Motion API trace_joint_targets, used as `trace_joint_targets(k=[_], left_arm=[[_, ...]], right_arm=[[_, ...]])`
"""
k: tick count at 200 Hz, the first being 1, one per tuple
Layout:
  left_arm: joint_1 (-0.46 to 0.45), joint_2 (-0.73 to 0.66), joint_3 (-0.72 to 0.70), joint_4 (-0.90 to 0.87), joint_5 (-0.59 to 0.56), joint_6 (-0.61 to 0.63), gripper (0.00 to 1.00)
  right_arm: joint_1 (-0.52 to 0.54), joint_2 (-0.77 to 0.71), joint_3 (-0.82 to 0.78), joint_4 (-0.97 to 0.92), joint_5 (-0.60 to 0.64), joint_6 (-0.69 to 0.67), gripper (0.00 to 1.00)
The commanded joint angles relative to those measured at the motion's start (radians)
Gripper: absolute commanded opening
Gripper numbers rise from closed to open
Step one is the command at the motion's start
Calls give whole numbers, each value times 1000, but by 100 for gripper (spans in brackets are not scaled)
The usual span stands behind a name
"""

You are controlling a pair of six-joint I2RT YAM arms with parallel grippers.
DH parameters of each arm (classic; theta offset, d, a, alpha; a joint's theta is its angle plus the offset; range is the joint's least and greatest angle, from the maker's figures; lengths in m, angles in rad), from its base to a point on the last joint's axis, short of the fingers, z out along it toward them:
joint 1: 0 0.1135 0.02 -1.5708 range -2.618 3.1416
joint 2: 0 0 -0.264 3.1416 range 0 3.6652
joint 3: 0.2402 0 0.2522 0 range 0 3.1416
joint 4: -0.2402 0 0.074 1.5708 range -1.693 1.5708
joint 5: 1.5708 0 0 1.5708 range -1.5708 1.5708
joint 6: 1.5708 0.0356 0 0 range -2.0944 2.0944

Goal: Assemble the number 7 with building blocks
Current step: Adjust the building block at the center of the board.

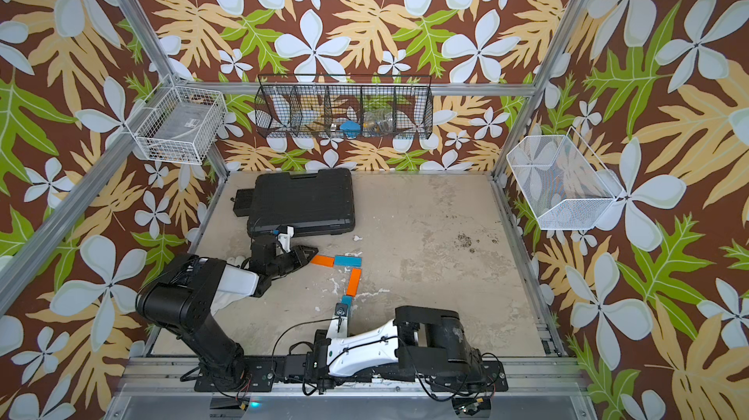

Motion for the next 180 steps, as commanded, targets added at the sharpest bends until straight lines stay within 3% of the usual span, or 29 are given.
trace_joint_targets(k=[1, 13, 45, 70, 77, 112, 128, 149, 170, 180], left_arm=[[2, -9, -6, -51, -7, -1, 34], [4, -38, -22, -46, -24, 0, 33], [4, -187, -40, -142, -146, 75, 38], [5, -330, -72, -194, -258, 128, 51], [5, -370, -84, -201, -285, 139, 53], [5, -583, -156, -238, -454, 186, 72], [4, -679, -176, -271, -534, 219, 75], [6, -761, -199, -295, -634, 247, 78], [5, -779, -215, -299, -724, 261, 78], [5, -767, -219, -296, -759, 266, 78]], right_arm=[[-14, -36, 21, -53, 21, -61, 75], [-39, -91, 30, -99, 78, -85, 86], [-141, -355, -29, -50, 219, -320, 87], [-285, -551, -168, 208, 143, -716, 88], [-335, -600, -218, 272, 101, -822, 100], [-497, -877, -451, 569, 95, -1327, 100], [-620, -1022, -532, 672, 50, -1519, 100], [-873, -1139, -612, 731, -90, -1613, 100], [-1100, -1170, -715, 792, -307, -1565, 100], [-1150, -1155, -774, 846, -414, -1540, 93]])
